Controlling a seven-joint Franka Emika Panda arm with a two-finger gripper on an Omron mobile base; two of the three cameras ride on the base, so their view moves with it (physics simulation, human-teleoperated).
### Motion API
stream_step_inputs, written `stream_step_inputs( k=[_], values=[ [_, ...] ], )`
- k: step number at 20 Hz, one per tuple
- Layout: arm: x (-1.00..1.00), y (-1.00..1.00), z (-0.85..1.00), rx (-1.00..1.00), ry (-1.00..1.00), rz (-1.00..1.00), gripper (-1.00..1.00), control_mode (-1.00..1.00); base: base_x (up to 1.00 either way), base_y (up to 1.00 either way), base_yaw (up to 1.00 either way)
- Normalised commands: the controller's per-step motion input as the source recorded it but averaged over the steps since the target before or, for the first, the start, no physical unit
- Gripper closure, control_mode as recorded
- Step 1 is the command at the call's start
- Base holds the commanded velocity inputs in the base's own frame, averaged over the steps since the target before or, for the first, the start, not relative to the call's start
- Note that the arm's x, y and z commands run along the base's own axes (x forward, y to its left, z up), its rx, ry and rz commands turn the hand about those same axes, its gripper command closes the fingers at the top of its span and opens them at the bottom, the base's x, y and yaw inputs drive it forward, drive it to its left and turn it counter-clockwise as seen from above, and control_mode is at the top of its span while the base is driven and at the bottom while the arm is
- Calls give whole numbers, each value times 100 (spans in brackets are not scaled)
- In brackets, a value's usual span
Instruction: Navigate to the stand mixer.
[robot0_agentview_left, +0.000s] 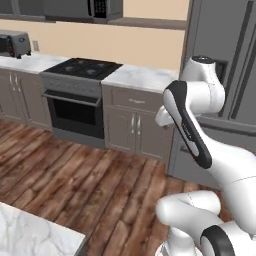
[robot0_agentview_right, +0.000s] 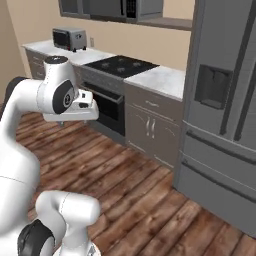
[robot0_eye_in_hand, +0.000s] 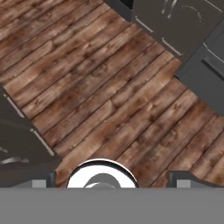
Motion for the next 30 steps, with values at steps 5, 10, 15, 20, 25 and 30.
stream_step_inputs(
  k=[5, 10, 15, 20, 25, 30],
  values=[
    [0, 0, 0, 0, 0, 0, -100, 100, 100, -5, 11],
    [0, 0, 0, 0, 0, 0, -100, 100, 100, -9, 39],
    [0, 0, 0, 0, 0, 0, -100, 100, 100, -17, 52],
    [0, 0, 0, 0, 0, 0, -100, 100, 100, -18, 57],
    [0, 0, 0, 0, 0, 0, -100, 100, 93, -21, 70],
    [0, 0, 0, 0, 0, 0, -100, 100, 64, -17, 81]
  ],
)
